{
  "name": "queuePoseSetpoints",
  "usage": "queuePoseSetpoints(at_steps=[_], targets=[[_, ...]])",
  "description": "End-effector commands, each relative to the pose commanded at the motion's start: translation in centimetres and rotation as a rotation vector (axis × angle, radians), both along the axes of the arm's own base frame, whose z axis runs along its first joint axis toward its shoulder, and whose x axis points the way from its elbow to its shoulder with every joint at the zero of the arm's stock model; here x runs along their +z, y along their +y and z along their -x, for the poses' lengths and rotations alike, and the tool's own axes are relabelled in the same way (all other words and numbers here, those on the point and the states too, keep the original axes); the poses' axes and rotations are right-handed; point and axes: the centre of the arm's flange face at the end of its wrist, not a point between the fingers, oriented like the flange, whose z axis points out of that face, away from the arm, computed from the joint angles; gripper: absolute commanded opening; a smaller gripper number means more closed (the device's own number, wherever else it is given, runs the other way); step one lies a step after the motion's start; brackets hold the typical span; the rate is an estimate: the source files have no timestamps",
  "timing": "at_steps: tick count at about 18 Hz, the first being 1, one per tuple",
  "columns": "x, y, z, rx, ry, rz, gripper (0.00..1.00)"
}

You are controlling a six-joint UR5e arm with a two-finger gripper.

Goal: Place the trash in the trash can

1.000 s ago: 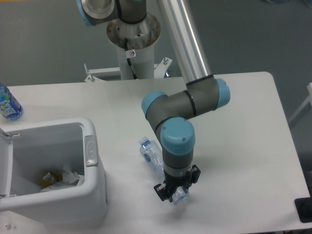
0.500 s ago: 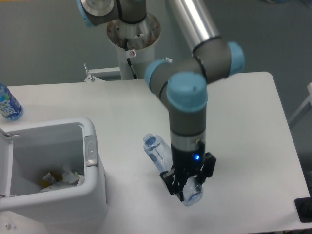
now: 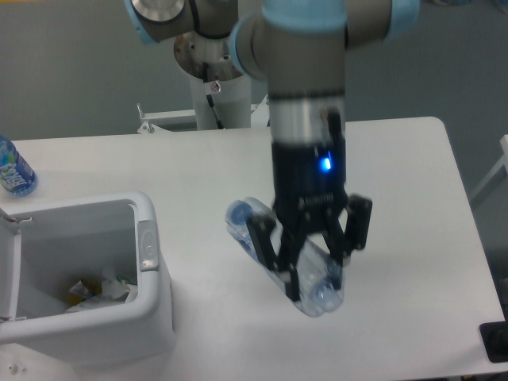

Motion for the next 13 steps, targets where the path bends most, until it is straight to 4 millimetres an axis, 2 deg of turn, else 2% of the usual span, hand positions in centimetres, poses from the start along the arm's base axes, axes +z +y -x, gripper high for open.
queuePoseSetpoints(at_steps=[3,6,7,10,13], targets=[[1.3,1.8,-4.4,-0.079,0.039,-0.035,0.55],[1.4,3.3,-7.6,-0.133,0.05,-0.049,0.55],[1.1,4.2,-9.1,-0.158,0.049,-0.046,0.55],[0.2,5.6,-11.5,-0.202,0.04,-0.038,0.55],[-2.0,7.7,-13.7,-0.249,0.015,-0.011,0.55]])
